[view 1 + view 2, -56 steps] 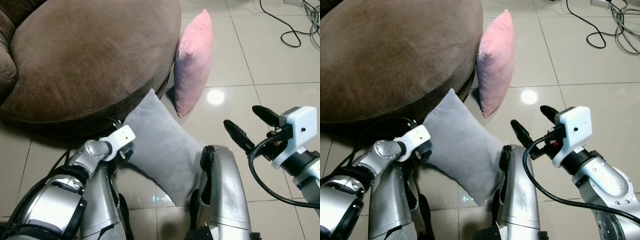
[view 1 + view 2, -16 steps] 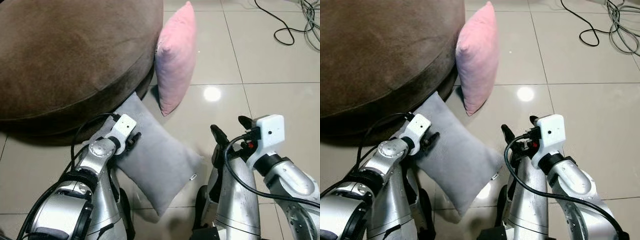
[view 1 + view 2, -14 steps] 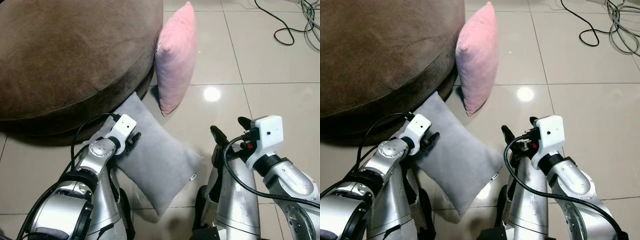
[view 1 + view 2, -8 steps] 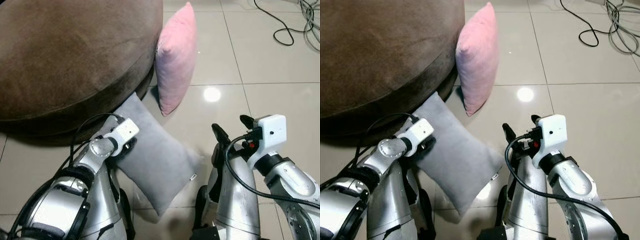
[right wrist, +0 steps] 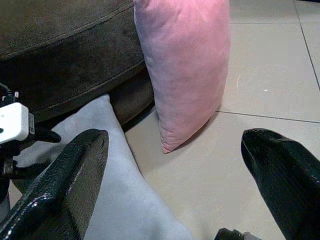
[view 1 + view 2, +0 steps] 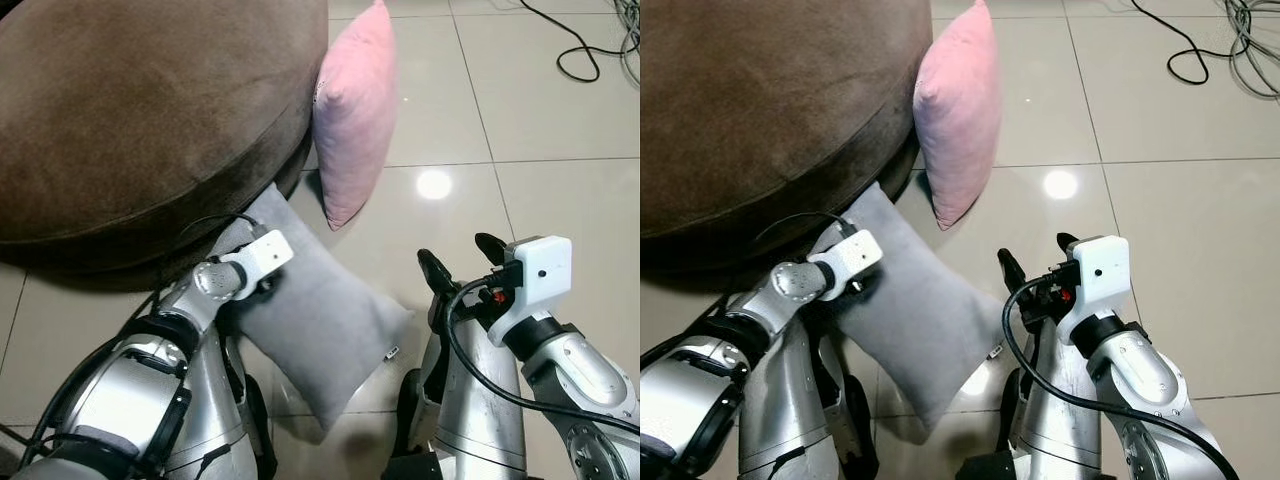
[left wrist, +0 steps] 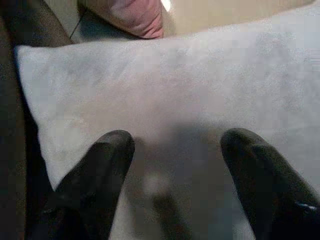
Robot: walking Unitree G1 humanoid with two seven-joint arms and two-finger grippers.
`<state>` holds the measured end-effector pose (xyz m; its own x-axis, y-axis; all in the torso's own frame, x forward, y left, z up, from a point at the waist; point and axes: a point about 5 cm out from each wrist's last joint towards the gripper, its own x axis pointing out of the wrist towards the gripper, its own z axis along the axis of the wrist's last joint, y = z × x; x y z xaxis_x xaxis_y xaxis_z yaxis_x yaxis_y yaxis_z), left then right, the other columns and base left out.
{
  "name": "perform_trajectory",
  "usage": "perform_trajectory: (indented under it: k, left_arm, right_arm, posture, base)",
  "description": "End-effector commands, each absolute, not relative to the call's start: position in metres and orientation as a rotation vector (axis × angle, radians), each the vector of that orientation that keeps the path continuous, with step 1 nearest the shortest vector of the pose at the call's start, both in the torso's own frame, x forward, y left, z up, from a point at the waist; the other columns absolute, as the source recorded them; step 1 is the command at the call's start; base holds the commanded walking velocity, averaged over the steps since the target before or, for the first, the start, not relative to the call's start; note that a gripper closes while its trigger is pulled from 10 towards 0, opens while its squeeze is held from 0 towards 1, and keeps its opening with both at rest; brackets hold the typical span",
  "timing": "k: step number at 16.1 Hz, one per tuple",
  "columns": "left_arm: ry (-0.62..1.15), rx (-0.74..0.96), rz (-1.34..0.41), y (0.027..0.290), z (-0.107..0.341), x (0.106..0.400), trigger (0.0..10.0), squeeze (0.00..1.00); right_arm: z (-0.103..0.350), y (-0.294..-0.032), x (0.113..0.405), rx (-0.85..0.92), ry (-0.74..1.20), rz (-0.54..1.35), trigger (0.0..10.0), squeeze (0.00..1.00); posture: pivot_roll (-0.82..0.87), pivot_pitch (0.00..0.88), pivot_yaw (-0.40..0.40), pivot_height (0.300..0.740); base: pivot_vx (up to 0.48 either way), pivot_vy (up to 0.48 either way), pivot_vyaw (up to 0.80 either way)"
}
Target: Move the pillow to the sofa from floor
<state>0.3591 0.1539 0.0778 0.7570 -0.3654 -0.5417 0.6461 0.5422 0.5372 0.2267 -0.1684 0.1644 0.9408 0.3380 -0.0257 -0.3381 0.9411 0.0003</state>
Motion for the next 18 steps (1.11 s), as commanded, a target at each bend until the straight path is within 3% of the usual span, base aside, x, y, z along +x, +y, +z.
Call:
perform_trajectory:
  k: [1, 18]
  left_arm:
    - [0.42, 0.801, -0.642, 0.154, 0.071, 0.355, 10.0, 1.0]
    - [0.391, 0.833, -0.802, 0.133, 0.075, 0.353, 10.0, 1.0]
  right_arm:
    - [0.163, -0.169, 0.221, 0.0, 0.041, 0.34, 10.0, 0.0]
    - [0.159, -0.163, 0.224, 0.006, 0.056, 0.359, 10.0, 0.0]
  posture:
    - [-0.03, 0.339, 0.053, 0.42]
    - [-0.01, 0.335, 0.053, 0.42]
  base:
    - [0.0, 0.0, 0.0]
    - [0.0, 0.0, 0.0]
